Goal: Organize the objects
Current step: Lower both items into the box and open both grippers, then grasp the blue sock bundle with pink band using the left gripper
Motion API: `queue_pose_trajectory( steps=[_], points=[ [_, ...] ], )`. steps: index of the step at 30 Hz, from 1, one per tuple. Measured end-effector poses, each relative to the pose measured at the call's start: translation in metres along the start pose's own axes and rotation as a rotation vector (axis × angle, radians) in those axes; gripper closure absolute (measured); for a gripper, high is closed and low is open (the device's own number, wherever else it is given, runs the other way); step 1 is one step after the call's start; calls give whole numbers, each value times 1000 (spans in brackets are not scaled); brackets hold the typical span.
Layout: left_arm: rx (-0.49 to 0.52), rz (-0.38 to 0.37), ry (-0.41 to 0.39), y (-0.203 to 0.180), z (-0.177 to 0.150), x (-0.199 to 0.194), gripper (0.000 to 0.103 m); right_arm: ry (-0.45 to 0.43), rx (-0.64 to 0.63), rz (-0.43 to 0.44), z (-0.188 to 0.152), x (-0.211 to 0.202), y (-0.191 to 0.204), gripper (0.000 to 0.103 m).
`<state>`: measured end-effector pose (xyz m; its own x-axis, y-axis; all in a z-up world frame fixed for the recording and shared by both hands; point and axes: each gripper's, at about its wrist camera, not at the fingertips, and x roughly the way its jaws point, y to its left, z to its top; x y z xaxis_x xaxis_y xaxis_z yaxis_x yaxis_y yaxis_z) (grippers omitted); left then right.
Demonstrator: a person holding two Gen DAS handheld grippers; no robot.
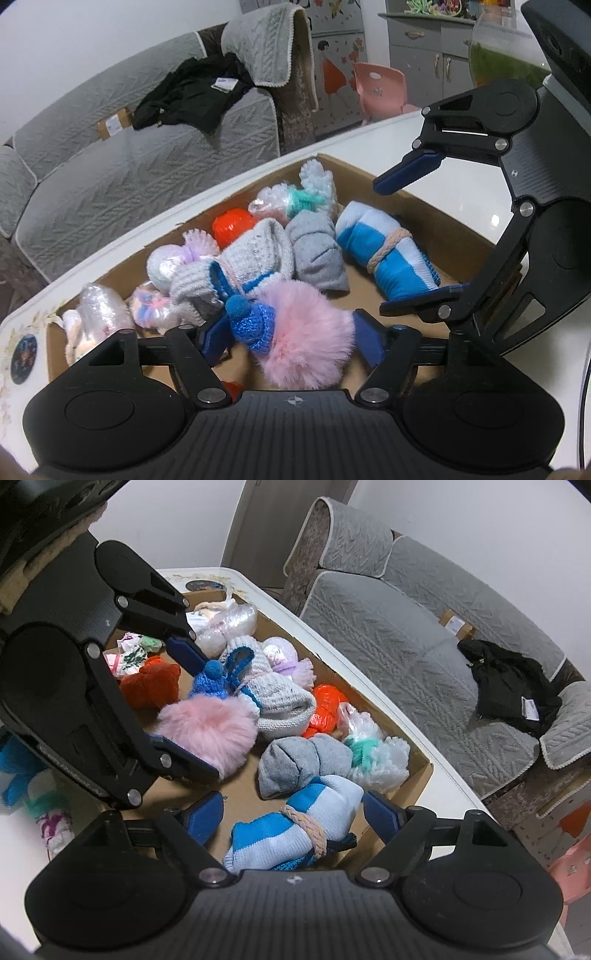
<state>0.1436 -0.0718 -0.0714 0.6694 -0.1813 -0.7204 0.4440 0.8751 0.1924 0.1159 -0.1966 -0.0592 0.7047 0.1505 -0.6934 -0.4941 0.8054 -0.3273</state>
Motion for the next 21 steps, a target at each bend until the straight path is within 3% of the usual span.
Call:
queue_pose_trajectory(
  steps=[11,21],
  points=[
    [-20,22,-25,5,-6,-27,24,-18,9,-12,1,-14,3,21],
    [-102,46,-148,9,-48,-99,18,-118,109,-19,-11,-66,29,17]
  ],
)
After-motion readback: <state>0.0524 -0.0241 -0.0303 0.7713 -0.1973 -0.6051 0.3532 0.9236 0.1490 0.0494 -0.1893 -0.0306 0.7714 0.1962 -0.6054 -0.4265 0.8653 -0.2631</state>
